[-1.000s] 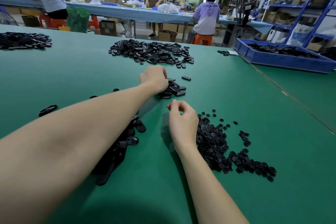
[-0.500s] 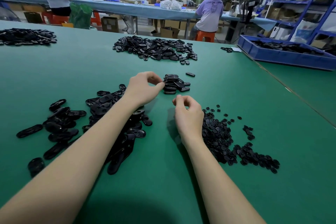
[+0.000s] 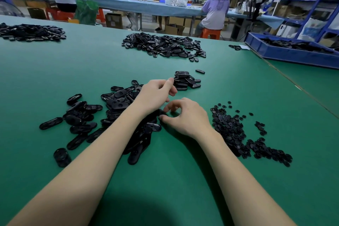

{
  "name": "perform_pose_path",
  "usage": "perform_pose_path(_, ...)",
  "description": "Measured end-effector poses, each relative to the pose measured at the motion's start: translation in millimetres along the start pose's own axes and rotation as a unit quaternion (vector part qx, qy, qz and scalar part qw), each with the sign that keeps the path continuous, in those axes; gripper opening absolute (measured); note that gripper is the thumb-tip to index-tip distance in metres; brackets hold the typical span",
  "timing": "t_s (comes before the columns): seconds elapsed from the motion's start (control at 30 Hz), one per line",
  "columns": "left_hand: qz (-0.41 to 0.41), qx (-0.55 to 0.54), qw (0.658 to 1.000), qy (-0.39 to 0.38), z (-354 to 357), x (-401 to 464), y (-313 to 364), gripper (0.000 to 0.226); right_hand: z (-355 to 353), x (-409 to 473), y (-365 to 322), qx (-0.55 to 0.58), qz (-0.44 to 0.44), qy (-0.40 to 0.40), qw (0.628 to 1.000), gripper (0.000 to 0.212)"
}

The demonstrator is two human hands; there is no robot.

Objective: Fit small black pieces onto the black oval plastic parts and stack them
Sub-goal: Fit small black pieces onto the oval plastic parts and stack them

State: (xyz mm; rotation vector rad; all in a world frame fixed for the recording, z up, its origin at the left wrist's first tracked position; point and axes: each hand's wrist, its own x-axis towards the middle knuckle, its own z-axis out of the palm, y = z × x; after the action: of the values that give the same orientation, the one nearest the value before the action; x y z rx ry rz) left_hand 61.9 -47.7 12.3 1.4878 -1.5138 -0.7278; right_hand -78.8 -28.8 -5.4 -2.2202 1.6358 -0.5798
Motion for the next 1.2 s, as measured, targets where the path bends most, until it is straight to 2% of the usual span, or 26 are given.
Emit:
perform_pose_path(0.13,0.000,0.011,1.000,-0.011,1.5,-2.8,2.8,0.044,-12.0,-0.2,5.2,0.053,0.014,-0.016,0.998,0.010)
perform_pose_path(0.23,0.021,0.087,0.996,-0.030,3.4,-2.1,5.9,0.032,-23.4,3.9,16.5,0.082,0.022,-0.012,0.996,0.007)
perform_pose_path(0.3,0.027,0.110,0.993,-0.044,5.7,-2.0,8.8,0.025,-32.5,6.0,25.8,0.147,0.032,-0.012,0.989,0.009)
perform_pose_path(0.37,0.013,0.051,0.996,-0.076,9.8,-3.3,11.7,0.019,-42.5,6.8,35.0,0.222,0.049,-0.008,0.974,0.010)
perform_pose_path(0.47,-0.020,-0.127,0.983,-0.132,19.7,-9.1,12.9,0.017,-54.3,6.3,47.5,0.261,0.064,-0.001,0.963,0.010)
perform_pose_path(0.57,-0.025,-0.161,0.977,-0.134,26.1,-12.2,11.8,0.021,-59.5,4.4,53.6,0.264,0.070,-0.005,0.962,0.008)
perform_pose_path(0.7,-0.072,-0.198,0.971,-0.114,26.9,-13.0,12.5,0.019,-66.8,6.8,61.1,0.232,0.109,0.040,0.966,0.002)
perform_pose_path(0.83,-0.104,-0.250,0.957,-0.098,26.8,-13.1,12.4,0.017,-73.9,5.8,77.0,0.156,0.150,0.085,0.973,0.010)
perform_pose_path(1.03,-0.126,-0.260,0.954,-0.081,27.7,-11.9,13.7,0.023,-69.2,1.6,83.4,0.003,0.198,0.055,0.979,0.011)
perform_pose_path(1.2,-0.138,-0.263,0.951,-0.080,27.9,-13.3,15.4,0.029,-66.0,-0.3,79.2,-0.017,0.208,0.067,0.976,0.014)
